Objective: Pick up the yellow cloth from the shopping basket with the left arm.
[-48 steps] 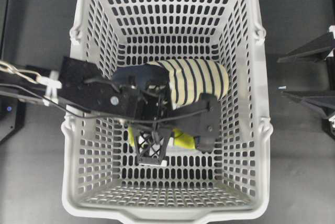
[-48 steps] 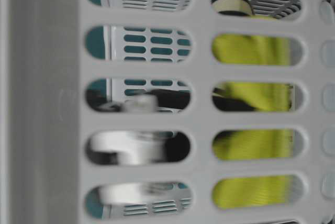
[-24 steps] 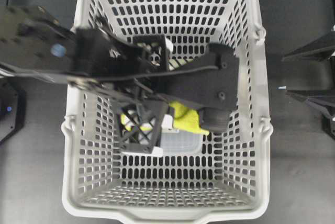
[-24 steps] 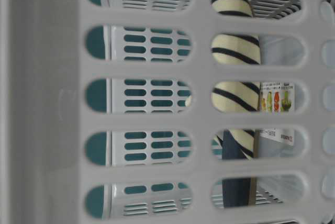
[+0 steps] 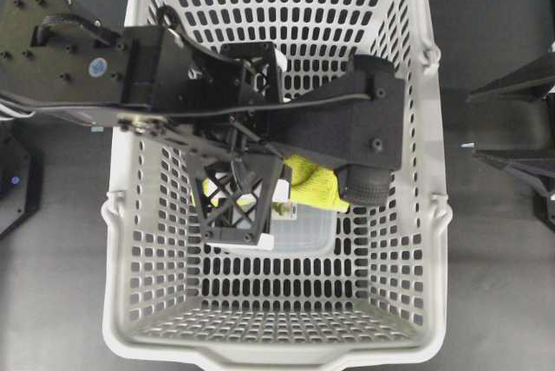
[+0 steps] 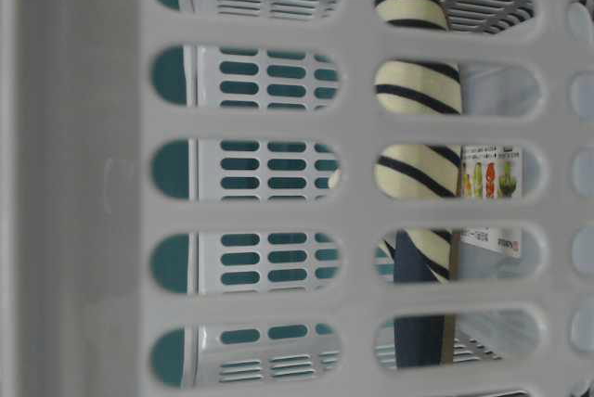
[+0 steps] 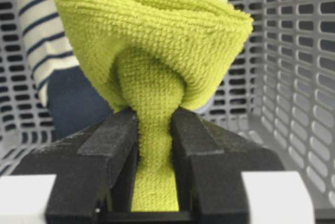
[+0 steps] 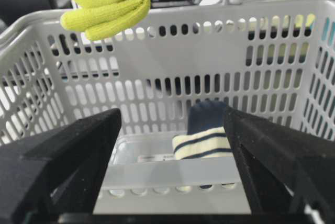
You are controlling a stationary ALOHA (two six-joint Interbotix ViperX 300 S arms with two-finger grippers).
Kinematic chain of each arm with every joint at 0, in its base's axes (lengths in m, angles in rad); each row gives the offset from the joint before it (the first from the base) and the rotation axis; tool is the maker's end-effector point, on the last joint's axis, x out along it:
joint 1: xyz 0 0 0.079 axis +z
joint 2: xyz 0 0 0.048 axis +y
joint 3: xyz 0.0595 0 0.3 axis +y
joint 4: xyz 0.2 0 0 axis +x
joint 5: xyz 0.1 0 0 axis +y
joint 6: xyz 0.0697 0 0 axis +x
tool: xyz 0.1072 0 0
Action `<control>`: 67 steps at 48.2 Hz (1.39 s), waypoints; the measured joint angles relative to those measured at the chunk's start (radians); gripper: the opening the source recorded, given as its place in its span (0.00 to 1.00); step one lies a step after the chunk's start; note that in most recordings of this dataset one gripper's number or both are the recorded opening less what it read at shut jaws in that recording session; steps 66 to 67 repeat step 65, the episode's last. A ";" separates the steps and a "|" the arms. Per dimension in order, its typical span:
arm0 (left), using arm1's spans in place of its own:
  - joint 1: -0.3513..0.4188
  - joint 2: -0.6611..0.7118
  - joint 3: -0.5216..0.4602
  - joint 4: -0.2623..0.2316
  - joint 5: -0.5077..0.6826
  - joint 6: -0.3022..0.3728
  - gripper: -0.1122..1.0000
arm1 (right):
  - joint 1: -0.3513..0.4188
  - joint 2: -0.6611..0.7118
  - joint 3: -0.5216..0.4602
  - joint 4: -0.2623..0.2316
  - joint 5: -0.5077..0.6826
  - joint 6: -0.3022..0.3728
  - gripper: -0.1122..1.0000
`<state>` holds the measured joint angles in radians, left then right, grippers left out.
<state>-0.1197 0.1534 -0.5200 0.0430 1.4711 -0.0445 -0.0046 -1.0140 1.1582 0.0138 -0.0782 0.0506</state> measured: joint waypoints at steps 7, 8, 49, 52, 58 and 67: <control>0.003 0.002 0.000 -0.002 -0.003 -0.003 0.25 | -0.002 0.000 0.000 -0.002 0.000 0.000 0.78; 0.005 0.002 0.000 0.000 -0.003 -0.003 0.25 | -0.002 0.000 0.000 0.000 0.000 0.000 0.78; 0.038 0.006 0.023 0.000 0.011 -0.002 0.25 | -0.002 -0.003 0.008 -0.002 0.005 0.000 0.78; 0.038 0.006 0.023 0.000 0.011 -0.002 0.25 | -0.002 -0.003 0.008 0.000 0.003 0.000 0.78; 0.038 0.006 0.023 0.000 0.012 -0.002 0.25 | -0.002 -0.003 0.008 0.000 0.005 0.000 0.78; 0.035 0.006 0.023 -0.002 0.014 -0.002 0.25 | -0.002 -0.003 0.009 0.000 0.003 0.000 0.78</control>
